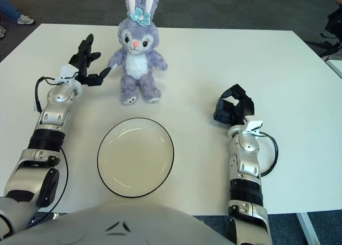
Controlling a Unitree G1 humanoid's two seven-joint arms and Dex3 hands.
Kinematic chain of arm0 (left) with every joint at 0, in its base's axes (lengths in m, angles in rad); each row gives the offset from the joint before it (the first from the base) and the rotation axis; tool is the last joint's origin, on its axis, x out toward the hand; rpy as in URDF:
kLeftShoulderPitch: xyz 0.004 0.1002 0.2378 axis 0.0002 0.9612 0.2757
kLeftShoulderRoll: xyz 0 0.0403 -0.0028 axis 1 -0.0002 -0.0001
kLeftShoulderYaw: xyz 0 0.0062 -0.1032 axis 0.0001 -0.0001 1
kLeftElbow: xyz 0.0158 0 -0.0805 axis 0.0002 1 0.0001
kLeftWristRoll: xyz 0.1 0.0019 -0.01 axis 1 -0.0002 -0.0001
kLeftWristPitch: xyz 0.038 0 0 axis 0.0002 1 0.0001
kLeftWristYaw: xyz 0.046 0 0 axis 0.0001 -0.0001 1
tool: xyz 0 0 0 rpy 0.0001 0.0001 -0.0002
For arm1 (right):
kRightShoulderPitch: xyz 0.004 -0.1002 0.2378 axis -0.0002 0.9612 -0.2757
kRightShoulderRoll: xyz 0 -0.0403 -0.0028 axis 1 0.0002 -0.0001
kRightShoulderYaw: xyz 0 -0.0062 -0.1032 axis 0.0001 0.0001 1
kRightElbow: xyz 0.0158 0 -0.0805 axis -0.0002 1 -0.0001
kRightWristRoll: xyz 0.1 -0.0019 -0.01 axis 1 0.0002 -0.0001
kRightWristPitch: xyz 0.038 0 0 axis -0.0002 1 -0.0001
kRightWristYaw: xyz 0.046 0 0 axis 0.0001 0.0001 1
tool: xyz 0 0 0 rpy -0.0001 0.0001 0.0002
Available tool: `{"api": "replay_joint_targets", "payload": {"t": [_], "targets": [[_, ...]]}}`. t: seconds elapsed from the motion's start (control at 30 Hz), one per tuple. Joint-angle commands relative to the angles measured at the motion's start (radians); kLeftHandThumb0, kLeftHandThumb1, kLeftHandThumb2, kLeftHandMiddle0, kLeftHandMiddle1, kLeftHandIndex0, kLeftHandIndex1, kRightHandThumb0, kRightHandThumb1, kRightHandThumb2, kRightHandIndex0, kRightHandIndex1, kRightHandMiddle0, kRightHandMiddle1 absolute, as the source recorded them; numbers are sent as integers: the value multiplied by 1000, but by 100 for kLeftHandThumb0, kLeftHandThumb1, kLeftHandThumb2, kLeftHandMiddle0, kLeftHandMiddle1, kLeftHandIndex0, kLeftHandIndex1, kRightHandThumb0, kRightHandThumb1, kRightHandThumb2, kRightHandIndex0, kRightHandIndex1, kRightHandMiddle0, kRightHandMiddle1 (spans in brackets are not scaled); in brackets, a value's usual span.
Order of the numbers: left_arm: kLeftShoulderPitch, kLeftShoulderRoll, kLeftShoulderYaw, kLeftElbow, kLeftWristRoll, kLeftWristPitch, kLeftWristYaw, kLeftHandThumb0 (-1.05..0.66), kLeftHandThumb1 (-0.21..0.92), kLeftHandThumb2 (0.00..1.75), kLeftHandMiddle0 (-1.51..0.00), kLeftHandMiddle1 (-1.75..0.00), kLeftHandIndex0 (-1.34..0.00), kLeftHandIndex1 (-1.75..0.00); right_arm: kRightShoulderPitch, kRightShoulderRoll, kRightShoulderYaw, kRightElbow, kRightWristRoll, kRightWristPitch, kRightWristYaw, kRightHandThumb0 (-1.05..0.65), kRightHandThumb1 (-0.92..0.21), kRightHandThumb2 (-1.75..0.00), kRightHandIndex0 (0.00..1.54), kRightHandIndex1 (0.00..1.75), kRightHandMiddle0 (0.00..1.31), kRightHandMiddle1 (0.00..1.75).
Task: Put the doll into the plate.
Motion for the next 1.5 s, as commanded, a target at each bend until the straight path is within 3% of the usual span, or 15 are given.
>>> {"api": "replay_joint_targets", "payload": {"t": [0.0, 0.37, 0.57, 0.83, 1.1, 1.47], "targets": [[-38, 9, -1, 8, -9, 12, -26, -79, 68, 56, -3, -77, 0, 0, 29, 24, 5, 47, 8, 20, -1, -51, -25, -139, 122, 175, 67, 175], [-57, 7, -7, -10, -11, 43, -45, -82, 70, 53, -2, -75, 0, 0, 25, 24, 5, 55, 11, 17, 1, -51, -24, -140, 123, 175, 67, 175], [-77, 3, -15, -6, -3, 55, -41, -79, 69, 48, 0, -83, 0, 0, 23, 25, 5, 62, 11, 14, 2, -51, -24, -140, 123, 175, 67, 175], [-95, -4, -28, 1, 9, 53, -33, -62, 45, 76, 0, -105, 0, -12, 22, 27, 4, 64, 17, 16, 5, -51, -25, -140, 122, 175, 67, 175], [-115, -25, -27, 25, -17, 48, -51, -49, 32, 92, 0, -84, 0, 0, 21, 28, 4, 65, 18, 17, 3, -51, -25, -139, 122, 175, 67, 175], [-153, -42, -46, 56, -15, 29, -73, -53, 34, 91, 0, -77, 0, 0, 23, 27, 6, 61, 13, 23, -2, -50, -27, -137, 121, 175, 65, 175]]}}
